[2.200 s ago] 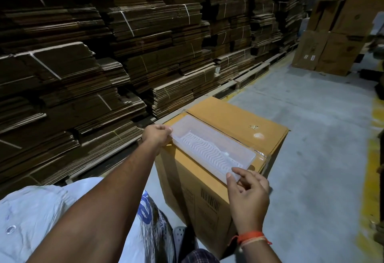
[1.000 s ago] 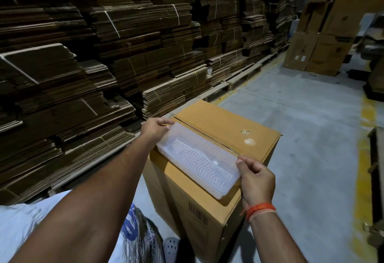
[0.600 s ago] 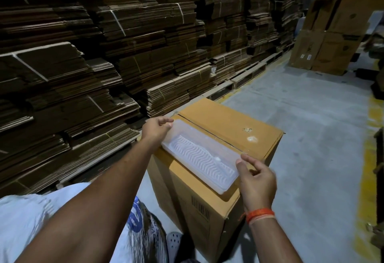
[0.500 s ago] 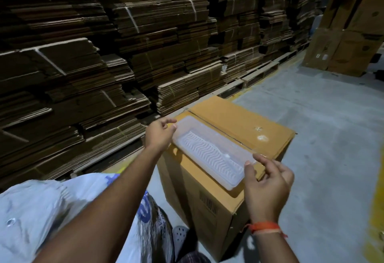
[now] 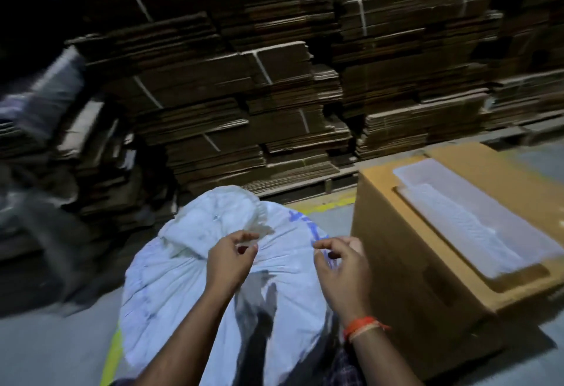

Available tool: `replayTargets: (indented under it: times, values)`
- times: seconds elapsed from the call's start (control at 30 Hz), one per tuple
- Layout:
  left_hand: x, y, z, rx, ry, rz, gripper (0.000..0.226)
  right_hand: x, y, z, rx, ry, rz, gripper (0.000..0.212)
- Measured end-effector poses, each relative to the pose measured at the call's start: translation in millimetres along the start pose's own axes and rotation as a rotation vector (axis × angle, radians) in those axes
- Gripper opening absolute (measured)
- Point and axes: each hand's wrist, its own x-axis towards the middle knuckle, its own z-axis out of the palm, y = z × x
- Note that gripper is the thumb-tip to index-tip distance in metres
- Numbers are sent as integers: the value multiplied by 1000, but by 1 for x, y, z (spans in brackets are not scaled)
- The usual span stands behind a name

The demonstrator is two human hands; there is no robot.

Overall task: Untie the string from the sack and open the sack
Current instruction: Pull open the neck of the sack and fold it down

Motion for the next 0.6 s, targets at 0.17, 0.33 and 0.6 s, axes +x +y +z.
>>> replayTargets:
  times: [0.17, 0.33, 0.6]
  values:
    - [-12, -48, -52, -47, 79, -60, 14, -24, -15, 59, 21, -186, 25, 25]
    - [-5, -83, -76, -107, 119, -121, 14, -29, -18, 105, 61, -300, 133, 20]
    - [41, -102, -86, -226, 227, -201, 26, 6, -17, 162, 232, -348, 340, 17]
